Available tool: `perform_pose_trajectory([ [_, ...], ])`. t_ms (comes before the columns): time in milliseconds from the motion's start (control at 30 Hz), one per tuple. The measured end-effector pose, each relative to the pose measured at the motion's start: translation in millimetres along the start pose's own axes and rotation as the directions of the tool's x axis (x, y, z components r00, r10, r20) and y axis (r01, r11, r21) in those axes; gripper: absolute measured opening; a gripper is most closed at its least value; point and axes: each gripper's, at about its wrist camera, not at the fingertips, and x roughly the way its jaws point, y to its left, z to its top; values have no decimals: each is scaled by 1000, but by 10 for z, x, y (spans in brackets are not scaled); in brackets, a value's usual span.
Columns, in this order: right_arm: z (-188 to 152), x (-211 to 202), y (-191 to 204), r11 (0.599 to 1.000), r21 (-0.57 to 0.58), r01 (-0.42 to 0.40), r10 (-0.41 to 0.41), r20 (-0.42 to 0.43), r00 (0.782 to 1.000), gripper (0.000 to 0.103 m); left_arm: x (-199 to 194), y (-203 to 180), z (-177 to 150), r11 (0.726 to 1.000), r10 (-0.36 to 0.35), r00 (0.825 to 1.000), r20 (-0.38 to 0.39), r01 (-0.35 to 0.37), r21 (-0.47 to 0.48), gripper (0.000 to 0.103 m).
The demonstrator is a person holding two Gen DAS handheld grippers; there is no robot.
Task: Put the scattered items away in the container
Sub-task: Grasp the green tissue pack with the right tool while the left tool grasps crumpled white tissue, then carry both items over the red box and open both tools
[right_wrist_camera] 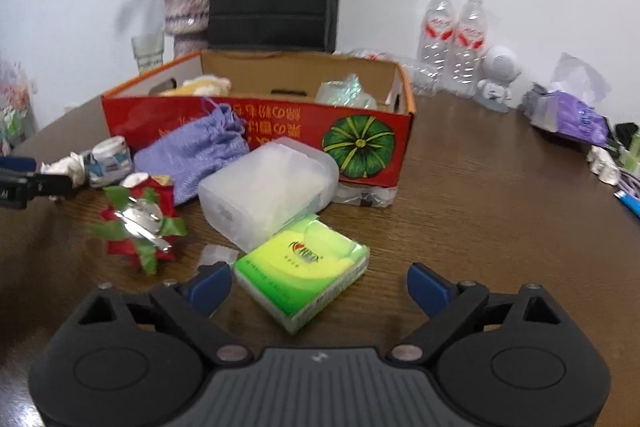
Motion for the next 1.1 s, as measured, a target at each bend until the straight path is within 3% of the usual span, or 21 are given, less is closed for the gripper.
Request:
perform_pose_trajectory([
  [133, 79, 150, -77, 998, -25, -54, 54, -15, 998, 94, 86, -1, 28, 1000, -10, 1000, -4, 10, 13, 95],
  [200, 115, 215, -127, 996, -23, -82, 82, -18, 996, 94, 118, 1, 30, 1000, -15, 1000, -9, 15, 19, 84],
  [233, 126, 252, -152, 995, -21, -98, 98, -27, 995, 94, 127, 1, 31, 1000, -21, 1000, -12, 21, 20, 72],
  [333, 108, 265, -146, 993, -30, -116, 115, -30, 993, 77, 108, 12, 14, 999, -41, 999, -11, 41, 0, 47],
  [433, 61, 186, -80, 995, -46, -88, 87, -16, 996, 73, 30, 0, -16, 999, -35, 999, 11, 35, -7, 36],
  [600, -29, -9, -105, 999, 9, -54, 54, 27, 998, 72, -218, -9, -58, 999, -48, 997, 66, 50, -20, 34],
  [867, -73, -409, -134, 996, 59, -65, 59, 103, 993, 73, -637, -44, -99, 997, -81, 988, 130, 82, 3, 34],
  [1000, 117, -503, -102, 994, 59, -90, 79, 163, 983, 73, -787, -115, 191, 995, -95, 968, 233, 92, 23, 34],
  [1100, 519, -524, -75, 995, 44, -90, 77, 242, 967, 73, -757, -208, 603, 993, -117, 944, 309, 110, 39, 35],
])
